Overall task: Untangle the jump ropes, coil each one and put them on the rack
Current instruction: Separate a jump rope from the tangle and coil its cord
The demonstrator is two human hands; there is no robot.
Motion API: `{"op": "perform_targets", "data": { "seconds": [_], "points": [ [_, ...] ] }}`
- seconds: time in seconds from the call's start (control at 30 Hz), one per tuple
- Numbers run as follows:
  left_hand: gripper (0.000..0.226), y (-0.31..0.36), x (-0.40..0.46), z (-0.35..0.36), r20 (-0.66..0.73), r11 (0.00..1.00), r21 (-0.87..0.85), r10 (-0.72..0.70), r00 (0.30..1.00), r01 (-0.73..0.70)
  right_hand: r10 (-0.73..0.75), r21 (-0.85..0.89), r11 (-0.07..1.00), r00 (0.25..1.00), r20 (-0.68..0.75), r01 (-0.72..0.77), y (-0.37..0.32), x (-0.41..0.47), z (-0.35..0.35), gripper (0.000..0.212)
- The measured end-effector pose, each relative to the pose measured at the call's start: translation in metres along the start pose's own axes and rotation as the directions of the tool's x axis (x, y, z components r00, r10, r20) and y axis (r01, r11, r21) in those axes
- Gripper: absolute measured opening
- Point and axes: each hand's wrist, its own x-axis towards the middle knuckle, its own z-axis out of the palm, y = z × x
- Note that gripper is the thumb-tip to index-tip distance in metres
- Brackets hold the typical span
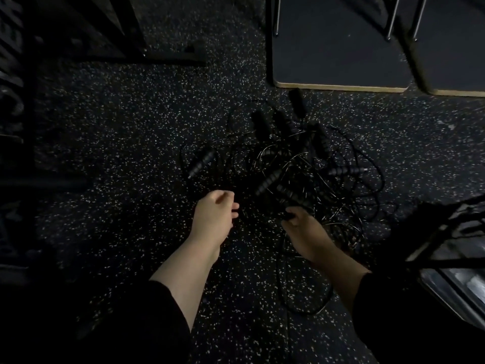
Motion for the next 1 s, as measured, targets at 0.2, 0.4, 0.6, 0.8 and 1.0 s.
{"op": "perform_targets", "data": {
  "seconds": [0.2,0.4,0.6,0.8,1.0],
  "points": [
    [0.014,-0.014,0.027,-0.011,-0.019,0.998,0.020,0.052,0.998,-0.052,0.020,-0.120,0.993,0.991,0.131,-0.004,-0.024,0.062,0.023,0.066],
    [0.018,-0.027,0.042,-0.015,-0.003,1.000,0.001,0.028,1.000,-0.028,0.069,-0.218,0.976,0.984,0.164,-0.032,-0.035,0.123,0.045,0.082],
    [0.019,-0.028,0.045,-0.010,0.005,1.000,-0.025,0.017,1.000,-0.017,0.100,-0.285,0.958,0.970,0.220,-0.034,-0.034,0.145,0.049,0.073],
    [0.019,-0.031,0.043,-0.004,-0.001,1.000,-0.021,0.002,1.000,-0.002,0.023,-0.223,0.975,0.988,0.153,0.012,-0.030,0.145,0.040,0.061],
    [0.015,-0.033,0.040,0.001,0.021,1.000,0.001,0.024,0.999,-0.025,0.032,-0.326,0.945,0.980,0.197,0.034,-0.030,0.152,0.039,0.054]
  ]
}}
